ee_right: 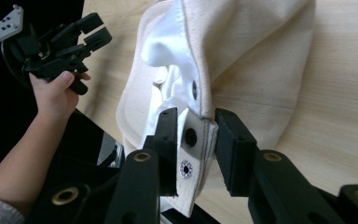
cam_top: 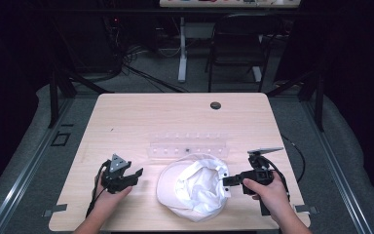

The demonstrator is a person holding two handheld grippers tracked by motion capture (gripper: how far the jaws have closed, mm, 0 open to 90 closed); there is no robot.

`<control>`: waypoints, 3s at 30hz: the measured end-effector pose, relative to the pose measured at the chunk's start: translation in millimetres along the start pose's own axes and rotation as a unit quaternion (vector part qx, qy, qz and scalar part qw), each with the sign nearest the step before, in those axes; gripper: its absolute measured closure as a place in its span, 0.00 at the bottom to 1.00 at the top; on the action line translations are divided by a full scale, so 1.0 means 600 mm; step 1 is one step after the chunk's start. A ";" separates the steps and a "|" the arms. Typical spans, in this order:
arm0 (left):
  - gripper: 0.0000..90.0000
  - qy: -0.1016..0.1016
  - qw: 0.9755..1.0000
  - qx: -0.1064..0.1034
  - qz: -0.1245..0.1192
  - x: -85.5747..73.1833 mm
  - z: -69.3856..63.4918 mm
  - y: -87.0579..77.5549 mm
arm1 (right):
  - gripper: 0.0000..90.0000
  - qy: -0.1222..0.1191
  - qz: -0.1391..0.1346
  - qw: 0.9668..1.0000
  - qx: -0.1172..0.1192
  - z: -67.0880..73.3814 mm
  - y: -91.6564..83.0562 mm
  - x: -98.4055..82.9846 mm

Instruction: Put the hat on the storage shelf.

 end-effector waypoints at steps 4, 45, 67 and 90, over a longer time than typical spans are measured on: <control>0.49 0.000 1.000 0.000 0.000 0.000 0.000 0.000 | 0.80 -0.006 0.003 1.000 0.000 0.004 0.004 0.001; 0.50 0.037 0.998 -0.057 0.020 0.002 -0.053 0.022 | 0.91 -0.038 0.013 0.996 -0.084 0.039 -0.012 0.023; 0.60 0.099 0.992 -0.064 0.044 0.001 -0.102 0.046 | 0.72 -0.021 0.026 0.998 -0.062 0.020 0.013 0.015; 0.60 0.098 0.992 -0.062 0.043 0.001 -0.104 0.047 | 0.91 -0.021 0.042 0.996 -0.070 0.038 0.019 0.012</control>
Point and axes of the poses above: each handheld gripper's, and its own axes: y roughly forward along the jaws, x roughly out of its top, z roughly to its left, the point moved 1 cm from there along y, roughly forward along the jaws, and after that the axes turned 8 degrees about -x, right-handed, at the moved point
